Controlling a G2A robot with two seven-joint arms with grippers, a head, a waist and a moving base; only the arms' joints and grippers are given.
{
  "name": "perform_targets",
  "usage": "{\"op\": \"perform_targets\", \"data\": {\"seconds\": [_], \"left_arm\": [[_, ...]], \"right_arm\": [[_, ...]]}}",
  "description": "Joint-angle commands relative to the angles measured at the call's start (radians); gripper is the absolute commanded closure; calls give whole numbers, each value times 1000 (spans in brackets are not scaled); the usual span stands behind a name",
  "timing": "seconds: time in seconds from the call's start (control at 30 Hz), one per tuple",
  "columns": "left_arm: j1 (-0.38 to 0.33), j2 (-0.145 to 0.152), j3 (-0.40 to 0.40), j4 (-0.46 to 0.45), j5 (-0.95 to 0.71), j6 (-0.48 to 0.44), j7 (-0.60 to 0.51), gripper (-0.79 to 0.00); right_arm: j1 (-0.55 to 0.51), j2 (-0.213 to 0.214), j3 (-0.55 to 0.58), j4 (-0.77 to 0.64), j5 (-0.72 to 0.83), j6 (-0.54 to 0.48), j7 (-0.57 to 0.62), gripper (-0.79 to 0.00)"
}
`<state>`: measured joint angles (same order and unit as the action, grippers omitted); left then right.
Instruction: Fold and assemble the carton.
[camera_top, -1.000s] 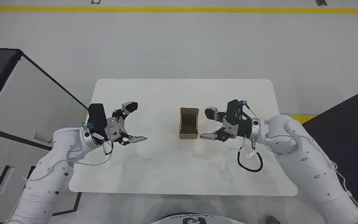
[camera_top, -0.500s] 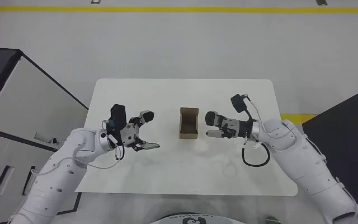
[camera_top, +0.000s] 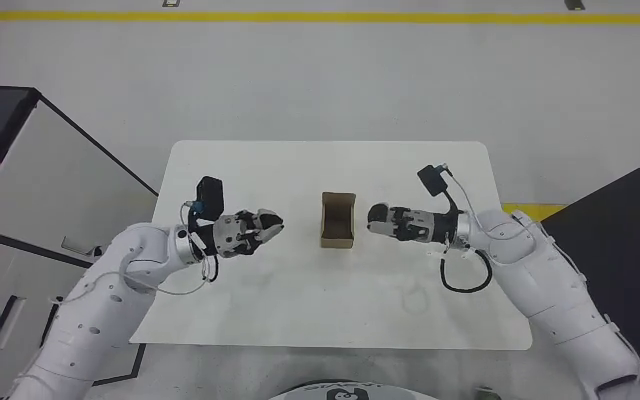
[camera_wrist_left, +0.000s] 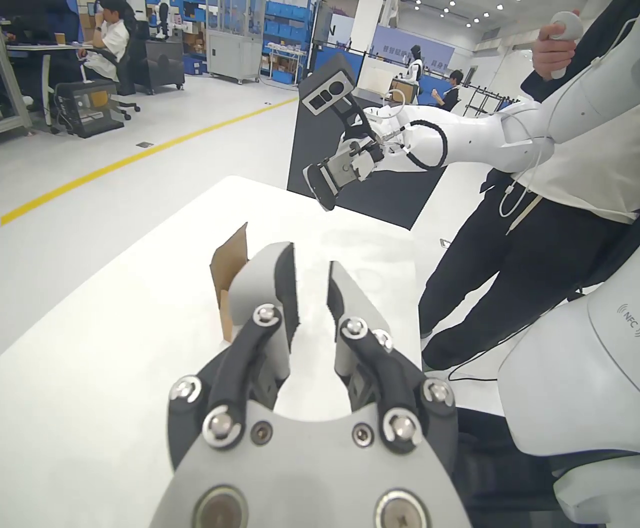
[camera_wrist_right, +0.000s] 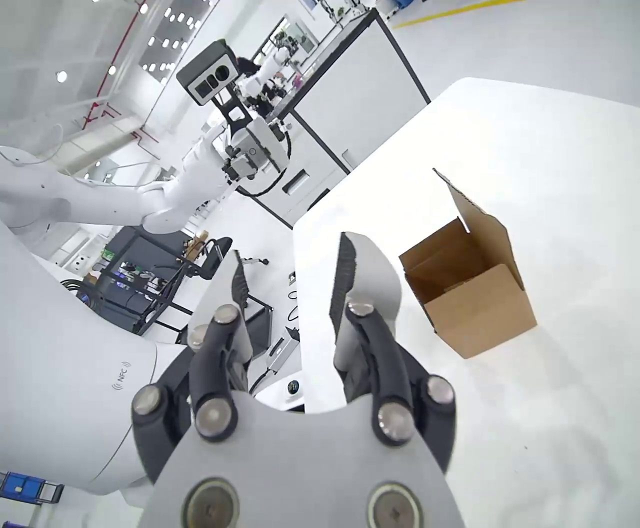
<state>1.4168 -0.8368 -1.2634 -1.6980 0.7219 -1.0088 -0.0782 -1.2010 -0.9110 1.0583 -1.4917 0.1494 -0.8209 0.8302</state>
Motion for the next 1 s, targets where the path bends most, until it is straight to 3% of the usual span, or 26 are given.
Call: {"op": "perform_targets", "data": {"seconds": [0.0, 0.07, 0.33, 0.57, 0.67, 0.73, 0.97], "left_arm": [[10, -2, 12, 9, -17, 62, -27, 0], [2, -3, 32, 7, -67, 117, -104, 0], [-101, -5, 141, 54, -593, 294, -555, 0], [-113, -5, 144, 55, -607, 302, -578, 0], [-125, -13, 171, 68, -636, 390, -596, 0], [-158, -24, 209, 100, -669, 439, -621, 0], [-302, -85, 356, 246, -713, 429, -614, 0]], "right_arm": [[0, 0, 0, 0, 0, 0, 0, 0], [-3, -1, 0, -8, -25, 26, -12, 0], [-28, 5, 37, -1, -70, 162, -50, 0], [-36, 7, 45, -4, -55, 188, -45, 0], [-41, 5, 37, 1, -76, 225, -61, 0], [-30, 0, 23, 18, -81, 261, -63, 0], [25, -28, -50, 112, -67, 326, -58, 0]]}}
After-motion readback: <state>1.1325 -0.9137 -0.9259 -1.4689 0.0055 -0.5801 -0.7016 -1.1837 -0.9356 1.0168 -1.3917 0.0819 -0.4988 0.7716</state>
